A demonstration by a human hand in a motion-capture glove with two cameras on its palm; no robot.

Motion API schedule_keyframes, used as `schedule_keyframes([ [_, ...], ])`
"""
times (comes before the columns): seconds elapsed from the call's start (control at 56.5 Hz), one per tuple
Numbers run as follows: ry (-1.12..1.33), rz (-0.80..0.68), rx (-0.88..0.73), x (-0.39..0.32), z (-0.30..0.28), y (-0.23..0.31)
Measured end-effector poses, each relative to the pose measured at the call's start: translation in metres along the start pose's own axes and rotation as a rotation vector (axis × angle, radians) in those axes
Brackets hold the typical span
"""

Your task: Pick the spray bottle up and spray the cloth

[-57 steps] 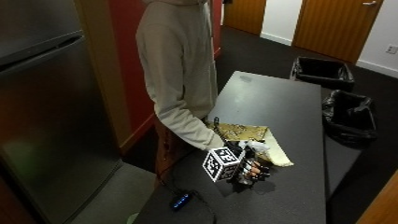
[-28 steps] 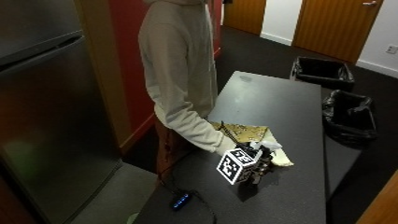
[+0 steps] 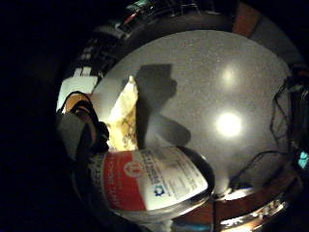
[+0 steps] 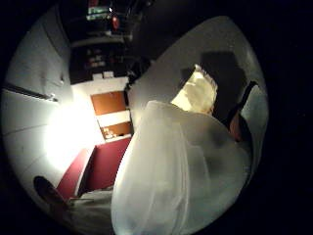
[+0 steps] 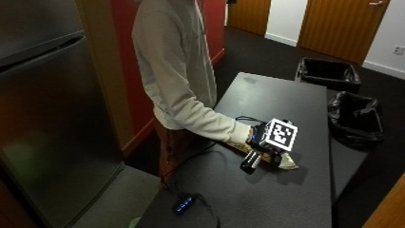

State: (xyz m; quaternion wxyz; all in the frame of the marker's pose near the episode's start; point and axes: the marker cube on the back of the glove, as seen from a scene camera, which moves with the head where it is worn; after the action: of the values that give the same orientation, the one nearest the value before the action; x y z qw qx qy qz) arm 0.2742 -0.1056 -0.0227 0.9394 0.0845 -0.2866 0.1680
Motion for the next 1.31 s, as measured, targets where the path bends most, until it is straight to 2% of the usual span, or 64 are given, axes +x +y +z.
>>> schedule_keyframes([
  [0.265, 0.395, -0.086, -0.256, -0.067, -0.018, 0.028],
  [0.637, 0.814, -0.128, -0.342, -0.147, 0.006, 0.052],
  [0.973, 1.037, -0.138, -0.404, -0.172, 0.054, 0.068],
  [1.309, 1.052, -0.136, -0.437, -0.178, 0.078, 0.073],
])
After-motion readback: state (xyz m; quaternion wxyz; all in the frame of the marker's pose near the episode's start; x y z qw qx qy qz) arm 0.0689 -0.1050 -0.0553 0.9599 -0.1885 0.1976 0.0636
